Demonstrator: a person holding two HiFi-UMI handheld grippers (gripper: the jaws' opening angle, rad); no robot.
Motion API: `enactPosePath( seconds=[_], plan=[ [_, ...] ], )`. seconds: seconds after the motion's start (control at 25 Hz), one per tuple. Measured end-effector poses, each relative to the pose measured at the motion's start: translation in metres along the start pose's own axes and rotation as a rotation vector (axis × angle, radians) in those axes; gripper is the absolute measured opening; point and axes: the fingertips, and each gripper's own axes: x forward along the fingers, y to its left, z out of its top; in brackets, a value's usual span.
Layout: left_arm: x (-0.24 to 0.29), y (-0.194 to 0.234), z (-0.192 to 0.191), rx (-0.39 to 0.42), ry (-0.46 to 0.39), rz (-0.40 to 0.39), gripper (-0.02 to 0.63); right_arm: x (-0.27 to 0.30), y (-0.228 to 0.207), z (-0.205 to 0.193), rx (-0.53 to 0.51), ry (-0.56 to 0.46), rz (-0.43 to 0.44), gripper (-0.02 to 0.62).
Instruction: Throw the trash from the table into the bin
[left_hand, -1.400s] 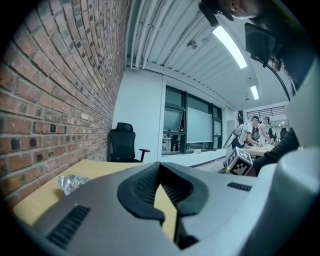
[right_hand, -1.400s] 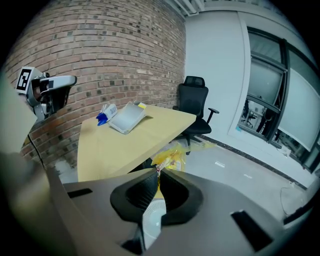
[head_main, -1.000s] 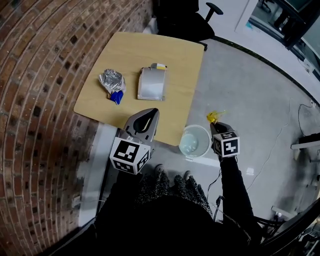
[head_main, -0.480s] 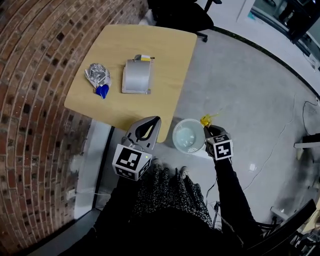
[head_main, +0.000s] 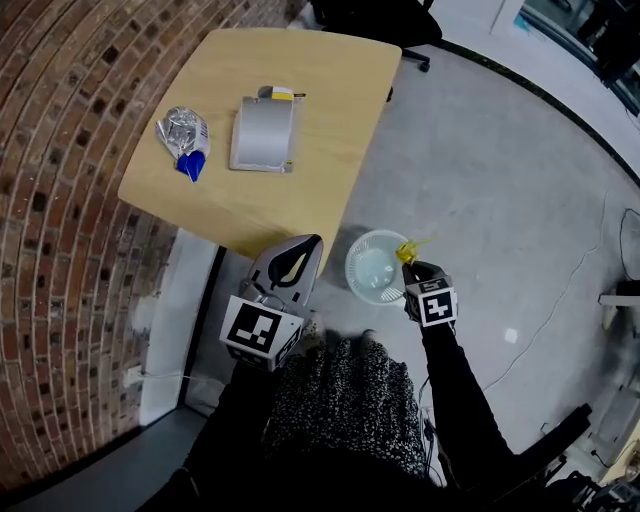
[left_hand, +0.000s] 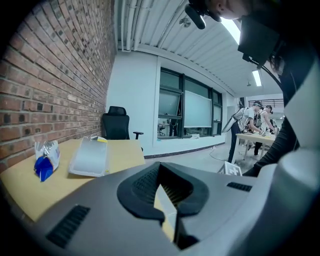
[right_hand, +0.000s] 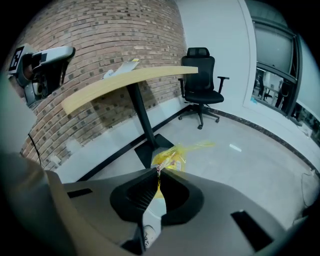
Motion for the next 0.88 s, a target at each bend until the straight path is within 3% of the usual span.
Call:
enactPosePath(
  seconds=[0.36, 0.72, 0.76, 0.88],
  plan=[
    [0.003, -0.004, -0.022, 0.002, 0.019, -0.006, 0.008, 0.038, 0.005, -0.051, 0.024, 0.067, 0.031, 0.023],
    [0.001, 0.002, -0.026, -0.007, 0.019, 0.002, 0.008, 0.053, 0.001, -0.053, 0.049, 0.073, 0.007, 0.029],
    [0.001, 0.003, -0.026, -0.008, 0.020, 0.003, 0.008, 0.053, 0.000, -0.053, 0.055, 0.075, 0.007, 0.039],
    [0.000, 0.005, -0.027, -0.011, 0.024, 0.003, 0.008, 0.057, -0.002, -0.052, 0.075, 0.081, 0.002, 0.163]
  ],
)
